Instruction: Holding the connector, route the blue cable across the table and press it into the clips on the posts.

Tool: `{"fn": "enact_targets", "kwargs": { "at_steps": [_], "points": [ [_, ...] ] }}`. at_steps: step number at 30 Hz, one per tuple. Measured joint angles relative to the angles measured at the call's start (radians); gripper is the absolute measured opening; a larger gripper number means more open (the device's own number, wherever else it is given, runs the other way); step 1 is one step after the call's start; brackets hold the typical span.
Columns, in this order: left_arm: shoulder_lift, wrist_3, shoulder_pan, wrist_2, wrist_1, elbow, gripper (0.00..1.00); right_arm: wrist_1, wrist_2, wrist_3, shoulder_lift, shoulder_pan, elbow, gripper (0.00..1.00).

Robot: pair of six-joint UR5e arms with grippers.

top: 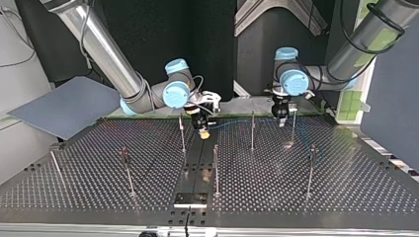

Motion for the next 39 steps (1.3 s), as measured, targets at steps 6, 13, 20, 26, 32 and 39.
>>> {"fn": "enact_targets", "kwargs": {
  "at_steps": [6,13,20,26,32,39],
  "points": [
    [0.053,-0.031,-0.025,0.000,0.002,-0.037,1.00,-0.002,-0.001,0.002,0.000,-0.005,0.000,0.00],
    [0.120,-0.026,-0.069,-0.003,-0.032,-0.069,1.00,0.000,-0.003,0.002,0.000,-0.014,0.000,0.00],
    [0.180,-0.064,-0.119,-0.023,-0.030,-0.093,1.00,0.000,-0.007,0.004,0.000,-0.021,0.000,0.00],
    [0.237,-0.085,-0.177,-0.063,-0.052,-0.094,1.00,0.001,-0.010,0.006,0.000,-0.027,0.000,0.00],
    [0.258,-0.078,-0.231,-0.071,-0.083,-0.094,1.00,0.001,-0.010,0.007,0.000,-0.034,0.000,0.00],
    [0.257,-0.078,-0.264,-0.073,-0.087,-0.094,1.00,0.000,-0.020,0.008,0.000,-0.039,0.000,0.00]
  ]
}}
